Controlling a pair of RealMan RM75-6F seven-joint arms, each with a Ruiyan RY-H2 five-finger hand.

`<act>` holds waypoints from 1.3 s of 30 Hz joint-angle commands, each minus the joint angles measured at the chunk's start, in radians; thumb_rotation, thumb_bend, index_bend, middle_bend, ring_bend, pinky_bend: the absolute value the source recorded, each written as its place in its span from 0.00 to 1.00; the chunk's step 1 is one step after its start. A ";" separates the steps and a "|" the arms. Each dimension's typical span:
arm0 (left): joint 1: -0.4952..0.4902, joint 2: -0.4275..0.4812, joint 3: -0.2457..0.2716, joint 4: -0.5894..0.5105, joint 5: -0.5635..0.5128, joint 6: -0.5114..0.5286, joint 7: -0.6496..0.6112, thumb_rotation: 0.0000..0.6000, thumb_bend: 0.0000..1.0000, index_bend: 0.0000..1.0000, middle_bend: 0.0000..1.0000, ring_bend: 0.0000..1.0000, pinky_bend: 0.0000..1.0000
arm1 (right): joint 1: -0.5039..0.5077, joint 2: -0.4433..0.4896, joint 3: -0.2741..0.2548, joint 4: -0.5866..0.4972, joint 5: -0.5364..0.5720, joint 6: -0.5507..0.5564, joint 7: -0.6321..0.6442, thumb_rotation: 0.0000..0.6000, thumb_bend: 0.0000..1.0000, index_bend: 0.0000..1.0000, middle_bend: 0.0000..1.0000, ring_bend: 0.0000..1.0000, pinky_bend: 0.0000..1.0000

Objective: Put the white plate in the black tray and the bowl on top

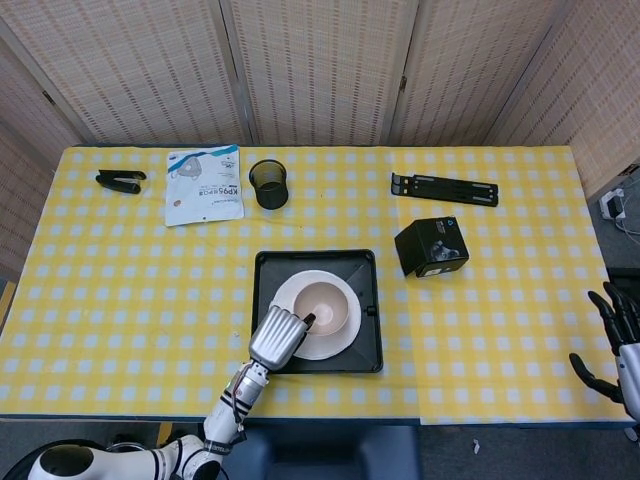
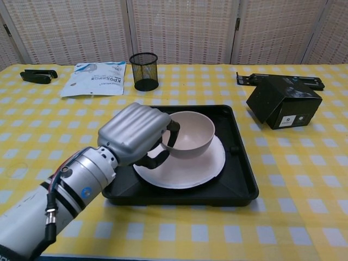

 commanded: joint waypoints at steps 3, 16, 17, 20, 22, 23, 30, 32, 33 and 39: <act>-0.014 -0.023 -0.006 0.045 0.001 -0.010 -0.024 1.00 0.61 0.68 1.00 1.00 1.00 | 0.000 0.000 0.007 0.003 0.010 -0.001 0.001 1.00 0.34 0.00 0.00 0.00 0.00; -0.006 -0.038 -0.012 0.039 -0.016 -0.006 -0.015 1.00 0.44 0.26 1.00 1.00 1.00 | -0.001 -0.003 0.011 -0.002 0.011 -0.002 -0.011 1.00 0.34 0.00 0.00 0.00 0.00; -0.005 -0.035 -0.013 0.036 -0.017 -0.004 -0.010 1.00 0.42 0.23 1.00 1.00 1.00 | -0.002 -0.004 0.011 -0.003 0.011 -0.002 -0.012 1.00 0.34 0.00 0.00 0.00 0.00; 0.000 -0.019 -0.014 0.009 -0.014 0.007 -0.002 1.00 0.40 0.18 1.00 1.00 1.00 | -0.003 -0.004 0.012 -0.002 0.009 0.003 -0.014 1.00 0.34 0.00 0.00 0.00 0.00; 0.006 -0.001 -0.013 -0.019 -0.008 0.020 0.004 1.00 0.39 0.16 1.00 1.00 1.00 | -0.004 -0.005 0.012 -0.001 0.008 0.004 -0.015 1.00 0.34 0.00 0.00 0.00 0.00; 0.010 0.014 -0.013 -0.040 -0.004 0.029 0.010 1.00 0.38 0.15 1.00 1.00 1.00 | -0.003 -0.006 0.011 -0.001 0.007 0.002 -0.016 1.00 0.34 0.00 0.00 0.00 0.00; 0.052 0.174 -0.038 -0.223 -0.042 0.060 0.109 1.00 0.28 0.11 1.00 1.00 1.00 | 0.002 -0.015 0.002 0.000 -0.018 -0.001 -0.034 1.00 0.34 0.00 0.00 0.00 0.00; 0.080 0.243 -0.037 -0.277 -0.036 0.095 0.114 1.00 0.28 0.12 1.00 0.99 1.00 | 0.004 -0.019 -0.002 0.000 -0.027 -0.004 -0.043 1.00 0.34 0.00 0.00 0.00 0.00; 0.094 0.274 -0.035 -0.300 -0.030 0.114 0.102 1.00 0.28 0.12 1.00 0.97 1.00 | 0.005 -0.022 -0.003 0.001 -0.029 -0.007 -0.048 1.00 0.34 0.00 0.00 0.00 0.00; 0.228 0.562 0.053 -0.463 -0.049 0.153 -0.077 1.00 0.28 0.10 0.49 0.37 0.44 | 0.020 -0.036 -0.008 -0.001 -0.037 -0.033 -0.079 1.00 0.34 0.00 0.00 0.00 0.00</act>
